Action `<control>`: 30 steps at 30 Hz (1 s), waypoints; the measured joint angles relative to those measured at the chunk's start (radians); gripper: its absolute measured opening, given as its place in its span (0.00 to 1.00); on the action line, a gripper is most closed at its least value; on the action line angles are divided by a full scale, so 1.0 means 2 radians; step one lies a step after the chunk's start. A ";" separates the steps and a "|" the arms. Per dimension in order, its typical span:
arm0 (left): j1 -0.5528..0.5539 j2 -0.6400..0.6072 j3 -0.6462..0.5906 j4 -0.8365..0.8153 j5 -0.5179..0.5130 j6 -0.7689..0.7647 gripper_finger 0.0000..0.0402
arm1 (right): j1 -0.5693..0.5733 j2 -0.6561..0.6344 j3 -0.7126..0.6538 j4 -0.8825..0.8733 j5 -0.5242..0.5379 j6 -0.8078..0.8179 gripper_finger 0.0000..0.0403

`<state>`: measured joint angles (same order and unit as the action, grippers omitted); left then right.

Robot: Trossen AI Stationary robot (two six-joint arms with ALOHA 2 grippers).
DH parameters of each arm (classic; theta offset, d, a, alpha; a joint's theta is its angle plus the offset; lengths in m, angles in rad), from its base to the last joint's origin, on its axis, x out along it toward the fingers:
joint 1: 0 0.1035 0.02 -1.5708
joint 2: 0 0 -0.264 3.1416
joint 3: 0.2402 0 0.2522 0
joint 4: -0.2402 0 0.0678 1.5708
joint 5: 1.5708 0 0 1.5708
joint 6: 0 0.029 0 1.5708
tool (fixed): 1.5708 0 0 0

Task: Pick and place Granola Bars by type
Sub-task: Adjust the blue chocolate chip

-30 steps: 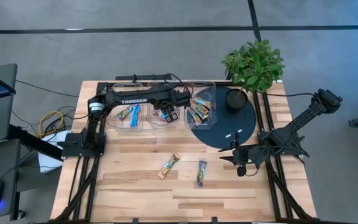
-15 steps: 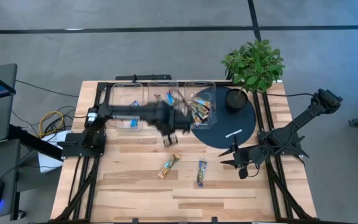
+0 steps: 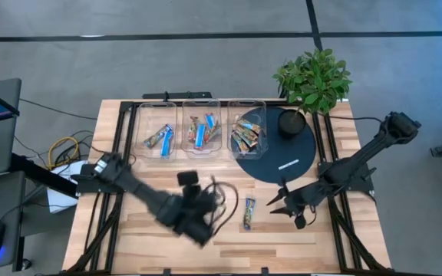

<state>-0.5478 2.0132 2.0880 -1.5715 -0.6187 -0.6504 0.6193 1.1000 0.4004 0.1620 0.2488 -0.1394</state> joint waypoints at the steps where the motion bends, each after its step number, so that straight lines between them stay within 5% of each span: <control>1: -0.016 0.000 0.000 0.000 -0.021 -0.011 0.27 | 0.000 0.017 0.000 0.010 -0.004 0.000 0.30; 6: -0.079 0.000 0.000 0.000 -0.111 -0.069 0.27 | -0.002 0.096 0.000 0.039 -0.007 0.024 0.30; 13: -0.127 0.000 -0.016 0.000 -0.167 -0.130 0.27 | -0.023 0.174 0.020 0.064 -0.007 0.057 0.30; 30: -0.142 0.001 -0.215 0.000 -0.164 -0.300 0.27 | -0.086 0.321 0.112 0.070 -0.039 0.040 0.30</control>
<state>-0.8310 2.0144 1.6578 -1.5715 -0.9467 -1.2501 0.4470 1.7420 0.6247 0.3012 0.1704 -0.0586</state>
